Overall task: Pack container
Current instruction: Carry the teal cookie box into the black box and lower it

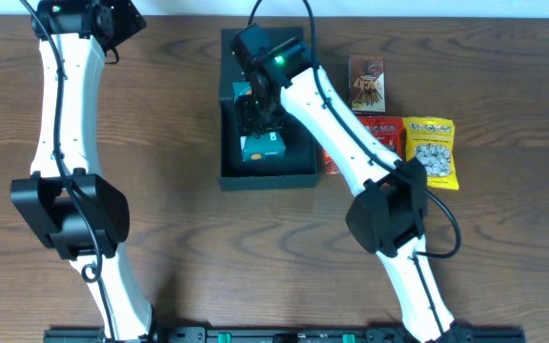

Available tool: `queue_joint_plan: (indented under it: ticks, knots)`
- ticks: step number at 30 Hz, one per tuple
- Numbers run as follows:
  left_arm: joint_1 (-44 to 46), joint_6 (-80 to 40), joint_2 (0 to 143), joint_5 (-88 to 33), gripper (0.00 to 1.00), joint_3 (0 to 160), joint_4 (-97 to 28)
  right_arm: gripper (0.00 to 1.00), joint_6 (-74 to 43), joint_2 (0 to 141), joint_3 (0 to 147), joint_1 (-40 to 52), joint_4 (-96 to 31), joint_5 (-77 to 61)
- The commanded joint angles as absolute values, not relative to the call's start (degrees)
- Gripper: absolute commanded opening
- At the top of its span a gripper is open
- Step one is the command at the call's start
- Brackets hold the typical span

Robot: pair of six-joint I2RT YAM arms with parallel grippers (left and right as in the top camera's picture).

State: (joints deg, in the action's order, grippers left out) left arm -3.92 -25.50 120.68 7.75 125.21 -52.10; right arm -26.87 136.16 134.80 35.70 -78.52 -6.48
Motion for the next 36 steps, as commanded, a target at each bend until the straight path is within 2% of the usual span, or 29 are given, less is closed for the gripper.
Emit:
queue_joint_plan:
  ticks: [1, 15, 16, 18, 21, 28, 30, 32, 33, 35, 36]
  knots:
    - [-4.0, -25.8, 120.6, 7.5, 0.98, 125.0, -52.2, 0.64, -29.4, 136.0, 133.1, 36.9, -78.6, -6.9]
    - [-4.0, -25.8, 120.6, 5.9, 0.98, 125.0, -52.3, 0.69, -29.3, 136.0, 132.3, 38.2, -80.4, -7.1]
    - [-4.0, -25.8, 120.6, 5.9, 0.98, 125.0, -52.3, 0.70, -29.3, 136.0, 132.3, 38.2, -80.4, -7.1]
    - [-4.0, -25.8, 120.6, 5.9, 0.98, 125.0, -52.2, 0.79, -29.3, 136.0, 132.3, 38.2, -80.4, -7.1]
    - [-4.0, -25.8, 120.6, 5.9, 0.98, 125.0, -52.2, 0.83, -29.3, 136.0, 132.3, 38.2, -80.1, -7.1]
    - [-4.0, -25.8, 120.6, 4.4, 0.97, 125.0, -52.2, 0.83, -29.0, 136.0, 132.3, 37.4, -77.3, -6.0]
    - [-4.0, -25.8, 120.6, 4.4, 0.98, 125.0, -52.1, 0.72, -26.8, 136.0, 132.3, 36.6, -77.7, -6.0]
    - [-4.0, -25.8, 120.6, 4.4, 0.98, 125.0, -52.2, 0.48, -24.4, 136.0, 132.2, 35.6, -79.1, -5.8]
    - [-4.0, -25.8, 120.6, 4.4, 0.98, 125.0, -52.2, 0.32, -23.3, 136.0, 132.1, 35.0, -79.7, -5.4]
    - [-4.0, -25.8, 120.6, 4.4, 0.97, 125.0, -52.2, 0.14, -22.6, 136.0, 131.3, 34.2, -80.2, -2.8]
    - [-4.0, -25.8, 120.6, 4.4, 0.98, 125.0, -52.2, 0.10, -22.6, 136.0, 130.6, 33.9, -80.1, -1.0]
